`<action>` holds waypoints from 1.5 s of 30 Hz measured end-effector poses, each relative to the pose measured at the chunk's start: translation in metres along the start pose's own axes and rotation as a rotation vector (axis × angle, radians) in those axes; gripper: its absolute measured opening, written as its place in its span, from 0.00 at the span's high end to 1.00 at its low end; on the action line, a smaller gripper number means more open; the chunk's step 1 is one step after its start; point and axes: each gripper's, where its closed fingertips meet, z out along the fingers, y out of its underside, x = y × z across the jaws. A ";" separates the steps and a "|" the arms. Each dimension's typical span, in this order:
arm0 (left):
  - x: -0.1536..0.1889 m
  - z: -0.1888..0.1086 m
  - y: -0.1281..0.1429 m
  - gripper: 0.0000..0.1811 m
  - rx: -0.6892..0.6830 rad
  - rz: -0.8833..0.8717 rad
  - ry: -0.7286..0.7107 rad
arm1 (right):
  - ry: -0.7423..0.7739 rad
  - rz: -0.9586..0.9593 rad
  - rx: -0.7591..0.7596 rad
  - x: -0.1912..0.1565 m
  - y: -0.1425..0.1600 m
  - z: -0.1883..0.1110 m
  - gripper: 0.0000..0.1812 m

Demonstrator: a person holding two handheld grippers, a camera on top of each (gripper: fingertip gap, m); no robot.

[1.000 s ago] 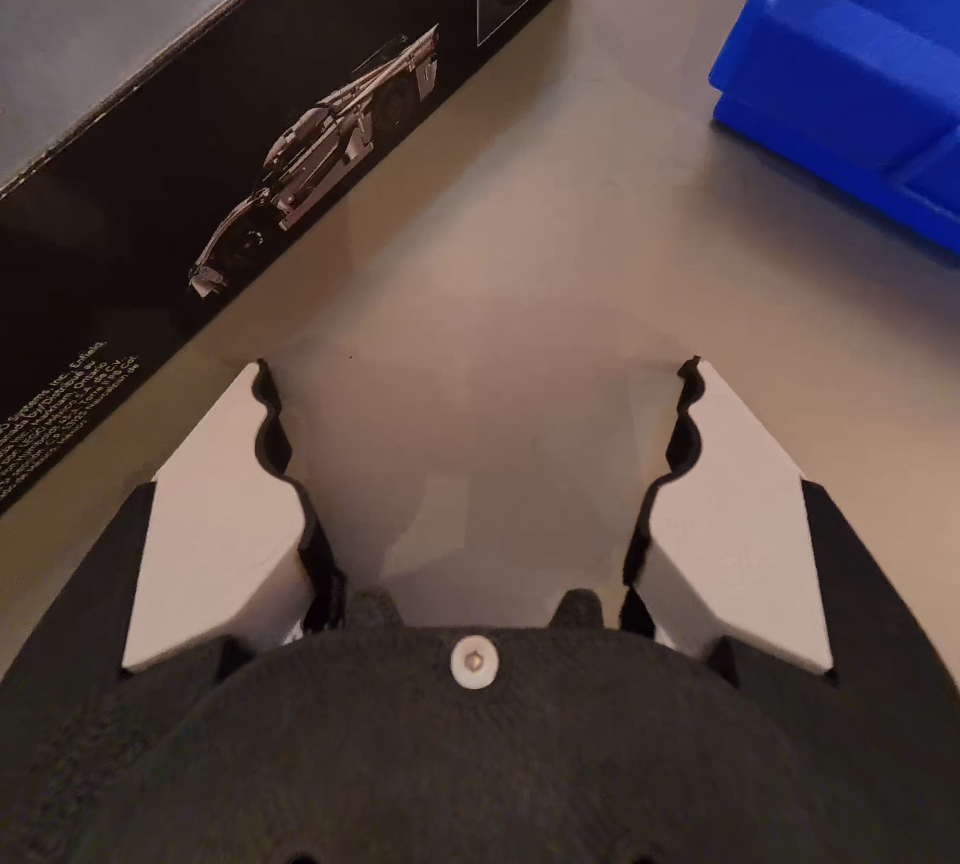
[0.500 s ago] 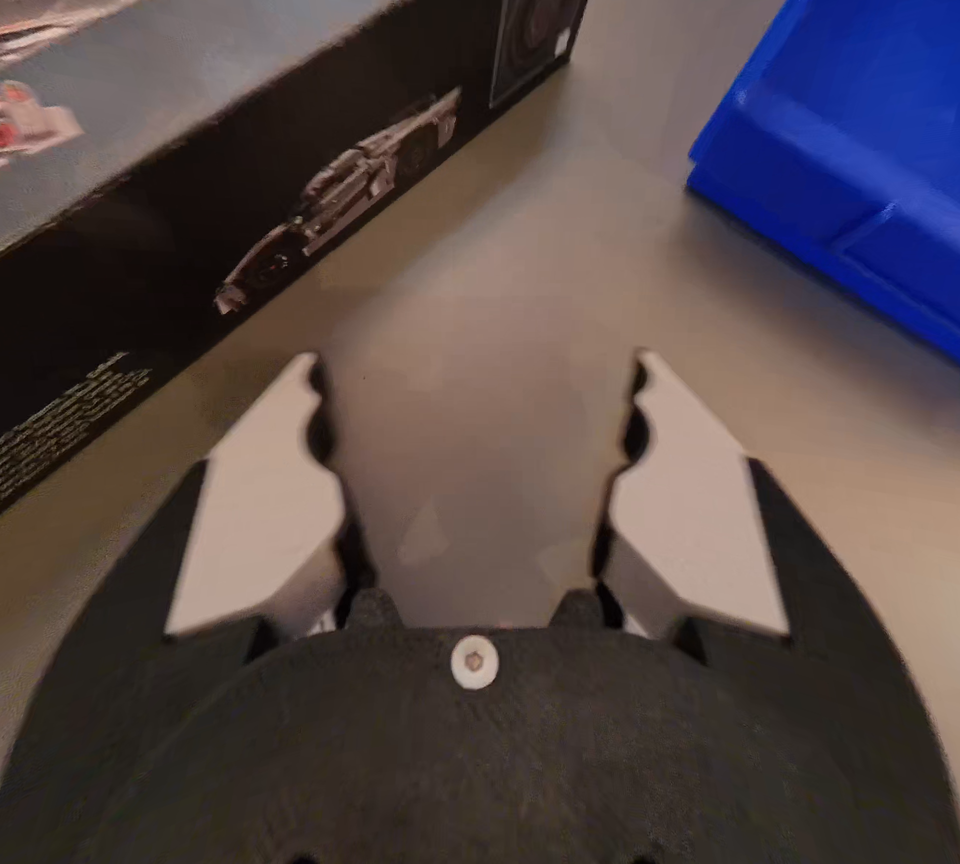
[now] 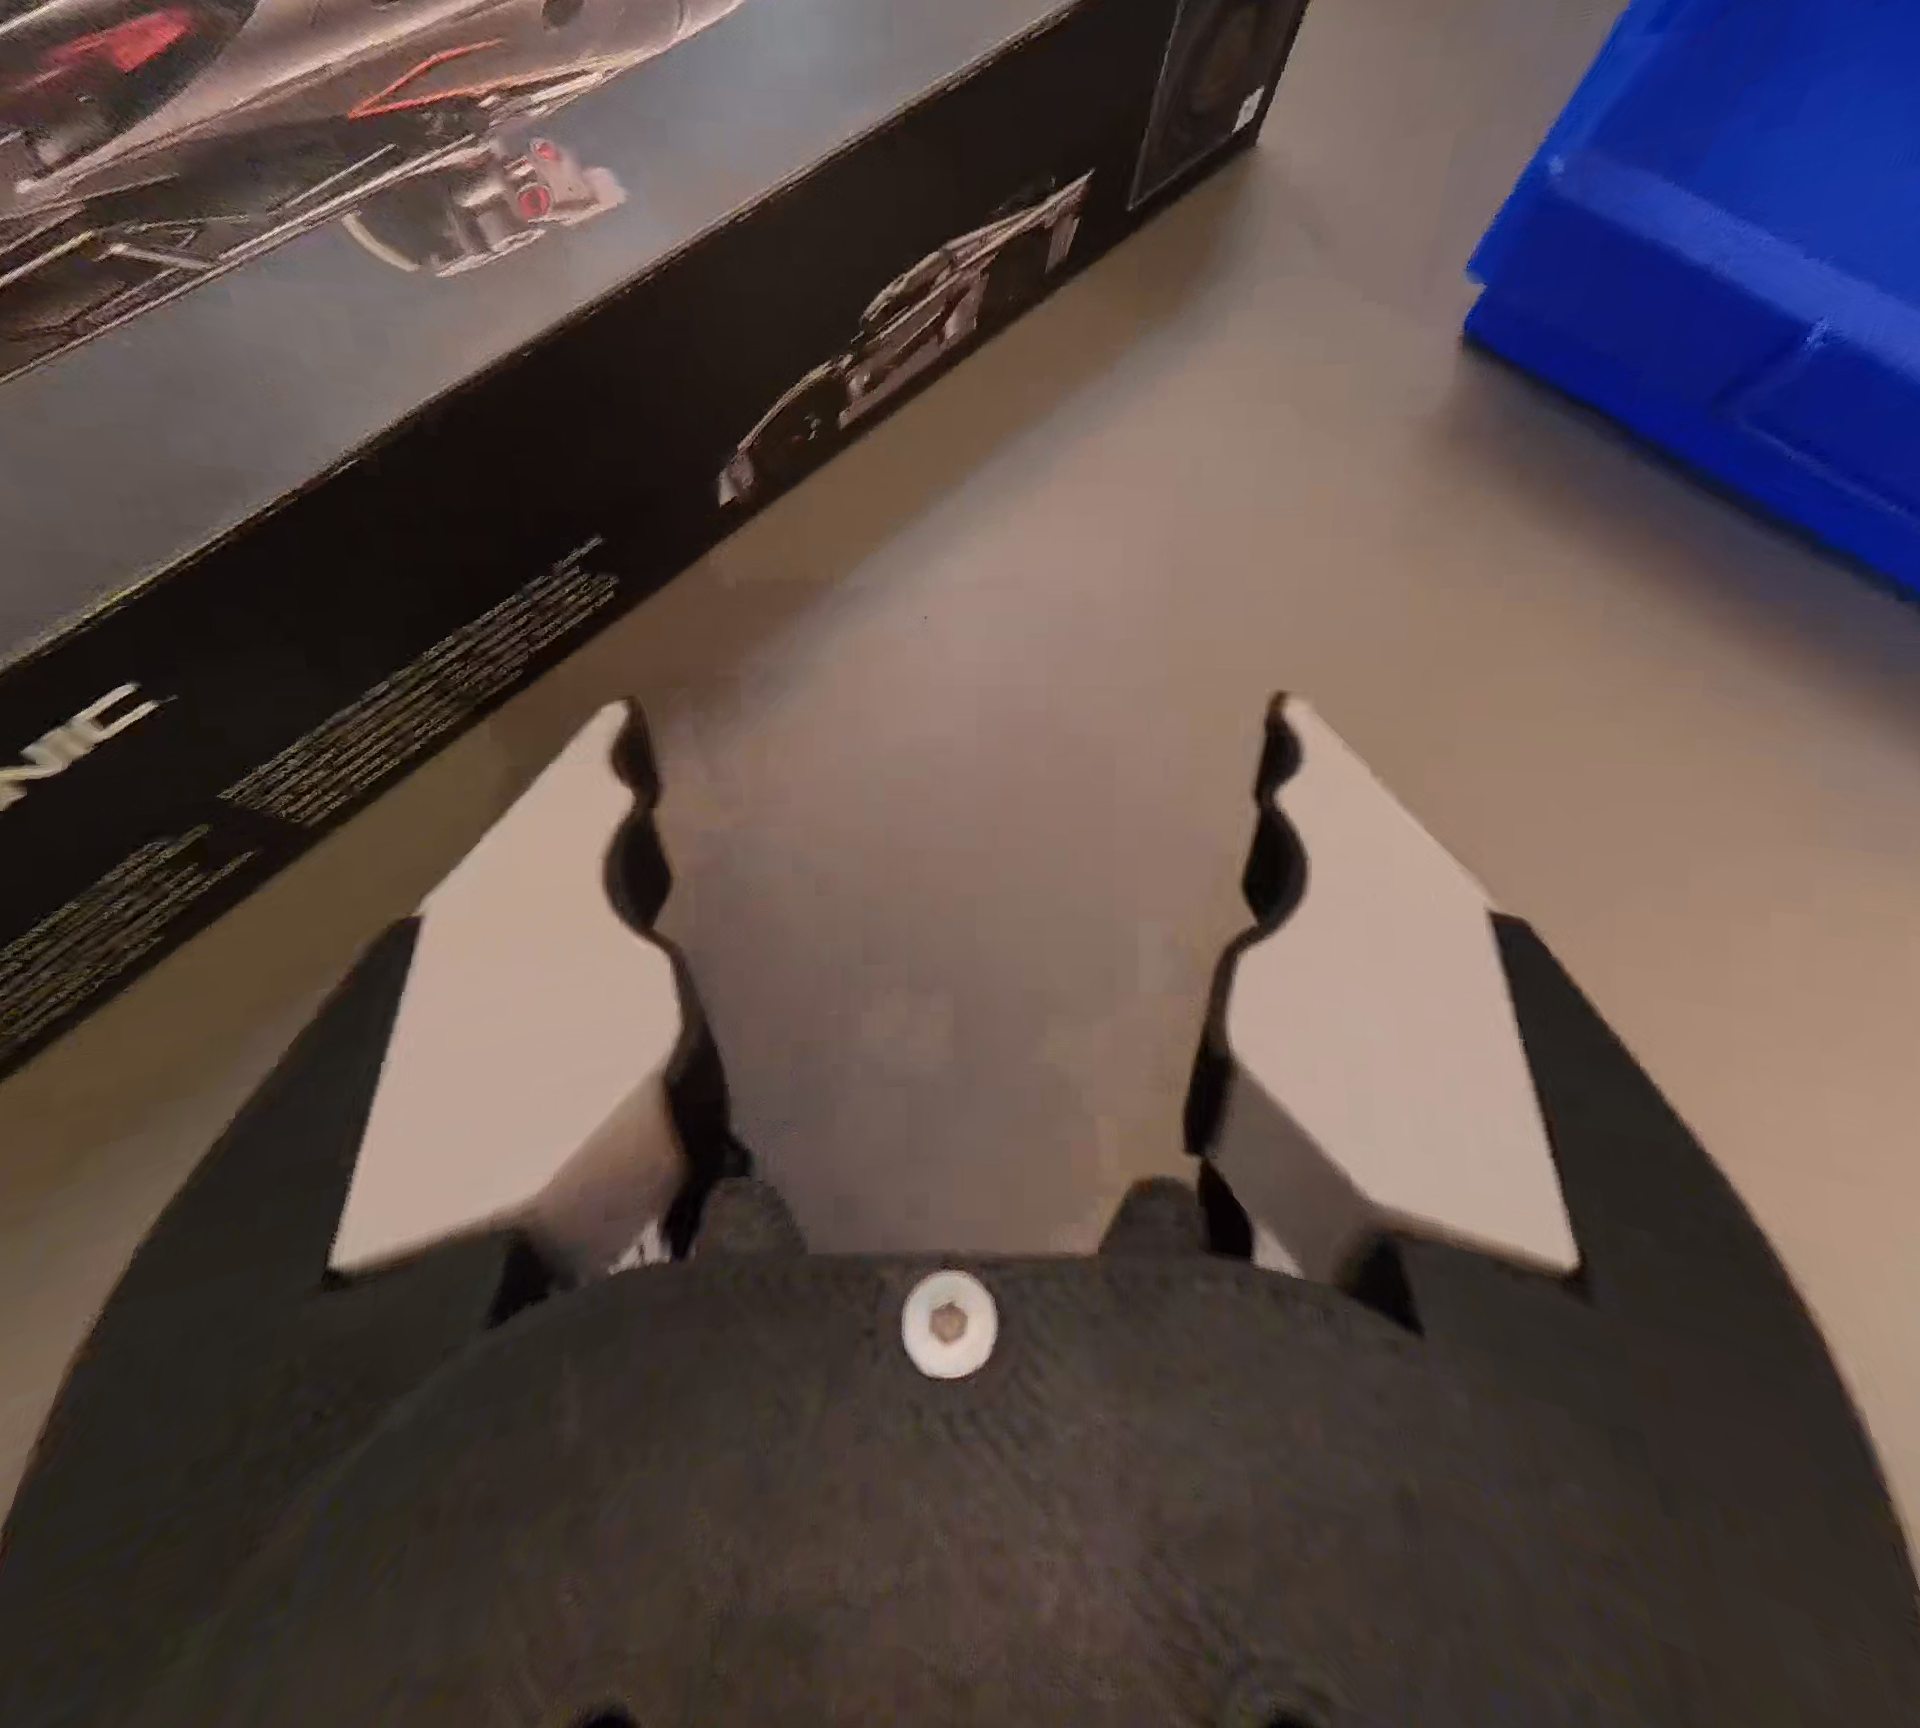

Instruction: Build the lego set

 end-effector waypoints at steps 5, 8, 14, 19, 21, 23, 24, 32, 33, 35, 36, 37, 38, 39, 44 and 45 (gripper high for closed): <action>0.011 -0.021 -0.013 0.31 0.062 0.013 0.027 | -0.208 0.110 0.024 -0.035 -0.005 -0.028 0.40; 0.018 -0.034 -0.016 0.32 0.079 0.027 0.031 | -0.291 0.095 0.063 -0.057 -0.003 -0.045 0.44; 0.045 -0.052 -0.025 0.35 0.128 0.072 0.063 | -0.438 0.135 0.074 -0.106 -0.002 -0.076 0.36; 0.075 -0.069 -0.034 0.42 0.169 0.167 0.090 | -0.478 0.019 0.127 -0.157 -0.012 -0.119 0.50; 0.092 -0.070 -0.030 0.43 0.157 0.199 0.118 | -0.460 -0.043 0.103 -0.178 -0.010 -0.126 0.55; 0.108 -0.071 -0.024 0.48 0.134 0.272 0.128 | -0.454 -0.110 0.107 -0.202 -0.013 -0.132 0.66; 0.118 -0.072 -0.022 0.49 0.123 0.327 0.133 | -0.442 -0.150 0.092 -0.214 -0.012 -0.130 0.65; 0.162 -0.050 0.016 0.64 -0.028 0.725 0.104 | -0.225 -0.465 -0.029 -0.245 -0.004 -0.090 0.65; 0.165 -0.046 0.016 0.66 -0.034 0.772 0.087 | -0.188 -0.509 -0.068 -0.241 0.002 -0.084 0.64; 0.163 -0.036 0.023 0.69 -0.096 0.852 0.041 | -0.157 -0.534 -0.106 -0.237 0.010 -0.075 0.65; 0.160 -0.031 0.025 0.69 -0.114 0.861 0.028 | -0.146 -0.549 -0.100 -0.236 0.010 -0.072 0.63; 0.155 -0.027 0.026 0.68 -0.130 0.865 0.007 | -0.132 -0.560 -0.104 -0.234 0.010 -0.071 0.64; 0.153 -0.024 0.028 0.66 -0.143 0.878 0.001 | -0.122 -0.563 -0.102 -0.232 0.008 -0.071 0.66; 0.153 -0.022 0.029 0.66 -0.150 0.894 0.003 | -0.123 -0.560 -0.089 -0.232 0.006 -0.071 0.68; 0.152 -0.017 0.029 0.68 -0.181 0.912 0.004 | -0.037 -0.635 -0.161 -0.225 0.014 -0.058 0.63; 0.152 -0.017 0.029 0.67 -0.178 0.915 0.001 | -0.019 -0.663 -0.176 -0.227 0.017 -0.057 0.60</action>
